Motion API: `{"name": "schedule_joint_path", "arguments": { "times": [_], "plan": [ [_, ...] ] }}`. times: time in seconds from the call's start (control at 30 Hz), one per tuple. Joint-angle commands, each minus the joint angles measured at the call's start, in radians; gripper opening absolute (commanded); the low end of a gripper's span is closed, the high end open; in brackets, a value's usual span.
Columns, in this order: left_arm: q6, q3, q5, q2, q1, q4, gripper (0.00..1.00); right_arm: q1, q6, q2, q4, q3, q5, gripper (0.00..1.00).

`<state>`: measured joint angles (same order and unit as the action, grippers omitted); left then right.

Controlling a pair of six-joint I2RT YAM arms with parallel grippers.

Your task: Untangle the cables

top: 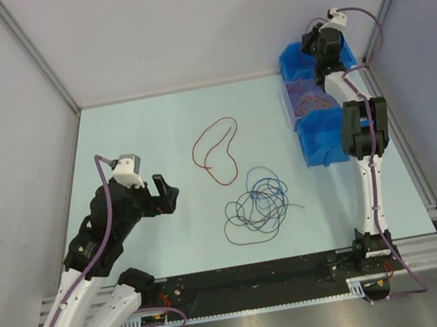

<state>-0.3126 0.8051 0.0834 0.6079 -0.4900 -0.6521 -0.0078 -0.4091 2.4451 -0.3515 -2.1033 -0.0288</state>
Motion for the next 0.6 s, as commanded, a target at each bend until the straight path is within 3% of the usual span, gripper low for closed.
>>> {"name": "schedule_joint_path", "arguments": {
  "times": [0.0, 0.33, 0.57],
  "plan": [
    [0.015, -0.001, -0.011, 0.003, 0.021, 0.034, 0.97, -0.055, -0.04, -0.003, -0.078, 0.016, -0.014, 0.0],
    [0.018, -0.004, -0.03, 0.003, 0.045, 0.04, 0.97, -0.086, -0.071, -0.021, -0.024, 0.074, 0.018, 0.0],
    [0.017, -0.003, -0.019, -0.003, 0.048, 0.037, 0.97, -0.086, -0.181, -0.032, 0.015, 0.126, 0.214, 0.0]
  ]
}}
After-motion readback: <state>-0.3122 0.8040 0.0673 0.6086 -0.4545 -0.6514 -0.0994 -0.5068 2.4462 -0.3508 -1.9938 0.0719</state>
